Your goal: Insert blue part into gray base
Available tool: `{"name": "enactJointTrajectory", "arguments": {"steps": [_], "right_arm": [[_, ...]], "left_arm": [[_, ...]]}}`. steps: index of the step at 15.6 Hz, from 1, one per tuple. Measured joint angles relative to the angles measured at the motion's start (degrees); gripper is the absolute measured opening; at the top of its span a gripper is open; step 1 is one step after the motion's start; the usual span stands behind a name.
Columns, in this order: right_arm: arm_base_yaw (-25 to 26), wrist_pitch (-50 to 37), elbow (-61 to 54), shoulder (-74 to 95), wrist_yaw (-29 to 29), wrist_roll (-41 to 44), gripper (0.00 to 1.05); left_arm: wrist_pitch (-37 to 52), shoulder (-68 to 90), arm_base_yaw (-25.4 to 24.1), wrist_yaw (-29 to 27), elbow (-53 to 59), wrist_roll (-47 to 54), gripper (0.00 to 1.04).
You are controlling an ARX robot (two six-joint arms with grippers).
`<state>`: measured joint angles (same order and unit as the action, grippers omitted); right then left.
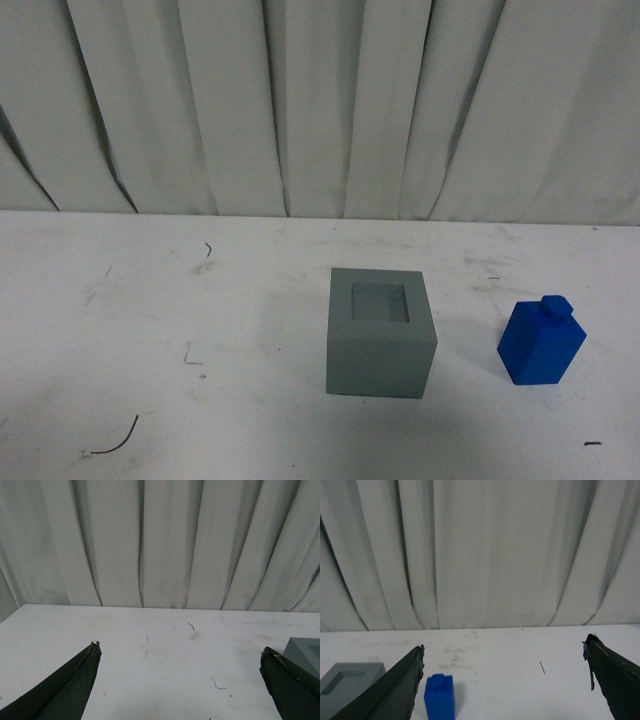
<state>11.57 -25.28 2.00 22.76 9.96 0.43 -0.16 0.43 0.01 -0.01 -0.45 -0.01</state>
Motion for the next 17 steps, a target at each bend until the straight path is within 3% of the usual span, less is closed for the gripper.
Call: {"name": "enactJointTrajectory", "arguments": {"steps": [3, 4, 5, 9, 13, 17], "right_arm": [[1.25, -25.75, 12.74, 32.00, 3.21, -0.26, 0.98], [1.18, -29.53, 18.16, 41.20, 3.85, 0.98, 0.98], [1.16, -27.45, 25.88, 52.59, 4.70, 2.99, 0.98], [0.76, -7.39, 46.97, 74.16, 13.75, 15.80, 0.98], [-0.85, 15.72, 58.69, 76.48, 19.96, 38.75, 0.98], [-2.27, 35.74, 66.45, 79.21, 21.70, 59.93, 0.98]], "left_arm": [[0.02, 0.00, 0.00, 0.00, 0.00, 0.00, 0.98], [0.00, 0.00, 0.00, 0.00, 0.00, 0.00, 0.98], [0.00, 0.00, 0.00, 0.00, 0.00, 0.00, 0.98], [0.00, 0.00, 0.00, 0.00, 0.00, 0.00, 0.98], [0.00, 0.00, 0.00, 0.00, 0.00, 0.00, 0.98], [0.00, 0.00, 0.00, 0.00, 0.00, 0.00, 0.98]]}}
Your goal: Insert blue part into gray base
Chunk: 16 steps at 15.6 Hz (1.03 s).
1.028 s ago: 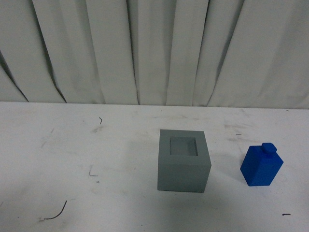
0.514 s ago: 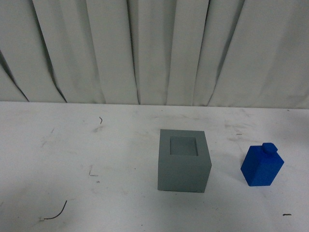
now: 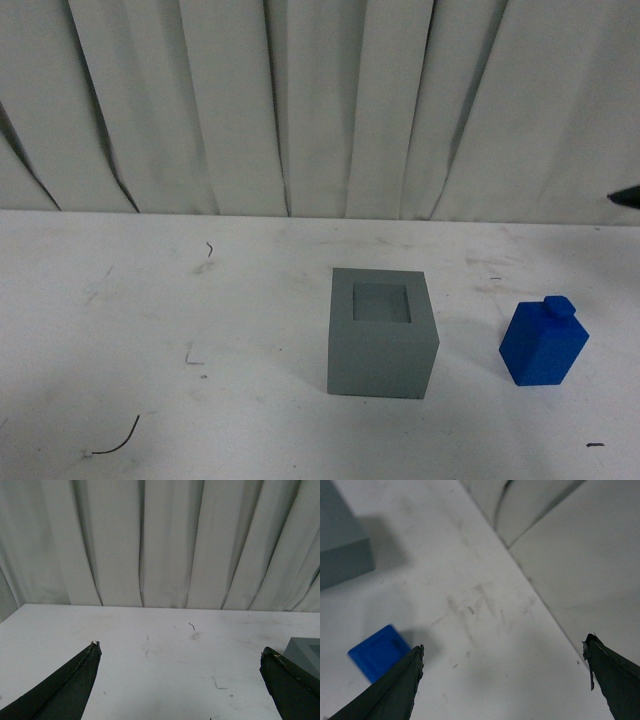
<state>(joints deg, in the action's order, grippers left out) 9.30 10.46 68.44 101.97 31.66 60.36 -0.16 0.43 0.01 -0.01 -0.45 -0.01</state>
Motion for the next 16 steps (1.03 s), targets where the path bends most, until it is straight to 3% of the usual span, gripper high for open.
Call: {"name": "enactJointTrajectory", "arguments": {"steps": [4, 5, 7, 16], "right_arm": [[-0.81, 16.13, 8.11, 4.44, -0.13, 15.67, 0.98], [-1.92, 25.73, 13.07, 7.87, -1.88, 21.66, 0.98], [-2.73, 30.29, 15.43, 10.67, -4.35, 24.68, 0.98], [-5.95, 36.30, 20.35, 19.30, -9.60, 31.06, 0.98]], "left_arm": [[-0.02, 0.00, 0.00, 0.00, 0.00, 0.00, 0.98], [-0.02, 0.00, 0.00, 0.02, 0.00, 0.00, 0.98], [-0.02, 0.00, 0.00, 0.00, 0.00, 0.00, 0.98], [0.00, 0.00, 0.00, 0.00, 0.00, 0.00, 0.98]]}}
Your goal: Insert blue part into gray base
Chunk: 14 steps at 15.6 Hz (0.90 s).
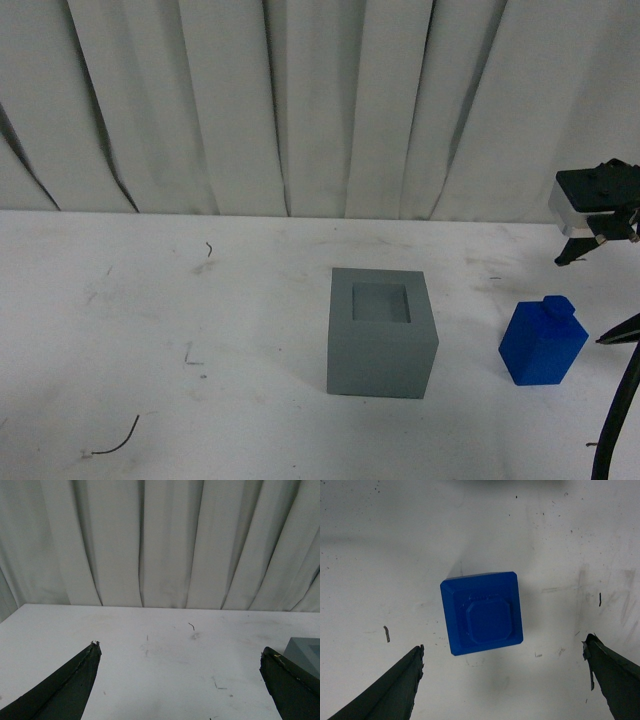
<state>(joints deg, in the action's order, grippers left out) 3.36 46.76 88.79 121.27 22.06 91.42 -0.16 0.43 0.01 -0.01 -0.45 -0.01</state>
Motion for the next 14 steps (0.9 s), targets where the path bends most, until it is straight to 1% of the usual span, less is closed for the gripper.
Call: {"name": "enactJointTrajectory", "arguments": {"steps": [7, 14], "right_arm": [[-2.95, -1.73, 0.39, 3.96, -2.03, 0.39, 0.98], [-3.48, -4.63, -0.37, 7.69, -4.09, 0.37, 0.98]], "left_arm": [[0.00, 0.00, 0.00, 0.00, 0.00, 0.00, 0.98], [0.00, 0.00, 0.00, 0.00, 0.00, 0.00, 0.98]]}}
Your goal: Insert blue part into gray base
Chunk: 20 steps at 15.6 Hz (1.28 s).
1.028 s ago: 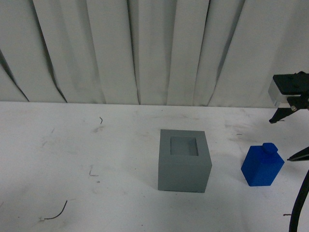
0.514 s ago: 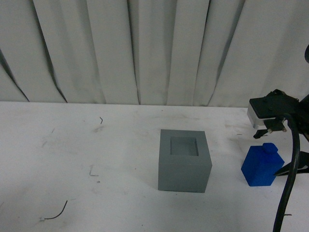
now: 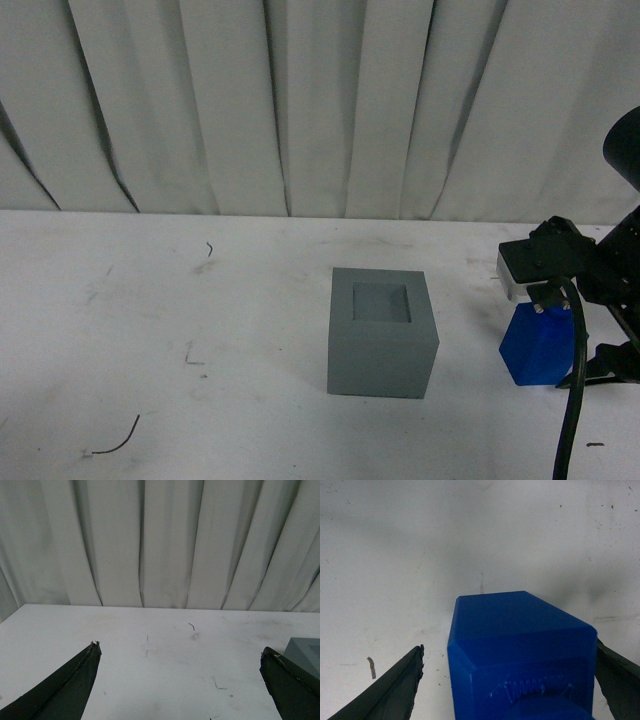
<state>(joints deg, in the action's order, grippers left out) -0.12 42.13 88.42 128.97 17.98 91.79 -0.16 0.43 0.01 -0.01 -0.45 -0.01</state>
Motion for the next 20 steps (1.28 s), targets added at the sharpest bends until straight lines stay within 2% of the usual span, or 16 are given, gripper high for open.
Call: {"name": "enactJointTrajectory", "arguments": {"steps": [2, 3, 5, 7, 8, 13, 20], "right_arm": [[-0.26, -0.46, 0.00, 0.76, -0.22, 0.00, 0.98], [-0.44, -0.24, 0.07, 1.09, -0.11, -0.02, 0.92], [-0.74, 0.04, 0.13, 1.20, 0.00, -0.02, 0.78], [-1.01, -0.02, 0.52, 1.18, 0.15, 0.00, 0.56], [-1.01, 0.04, 0.68, 1.18, 0.26, -0.02, 0.48], [-1.01, 1.25, 1.07, 1.03, 0.26, -0.72, 0.47], [-2.19, 14.99, 8.50, -8.48, 1.70, -2.01, 0.47]], "left_arm": [[-0.02, 0.00, 0.00, 0.00, 0.00, 0.00, 0.98], [-0.02, 0.00, 0.00, 0.00, 0.00, 0.00, 0.98], [-0.02, 0.00, 0.00, 0.02, 0.00, 0.02, 0.98], [0.00, 0.00, 0.00, 0.00, 0.00, 0.00, 0.98], [-0.02, 0.00, 0.00, 0.00, 0.00, 0.00, 0.98], [0.00, 0.00, 0.00, 0.00, 0.00, 0.00, 0.98], [0.00, 0.00, 0.00, 0.02, 0.00, 0.00, 0.98]]}}
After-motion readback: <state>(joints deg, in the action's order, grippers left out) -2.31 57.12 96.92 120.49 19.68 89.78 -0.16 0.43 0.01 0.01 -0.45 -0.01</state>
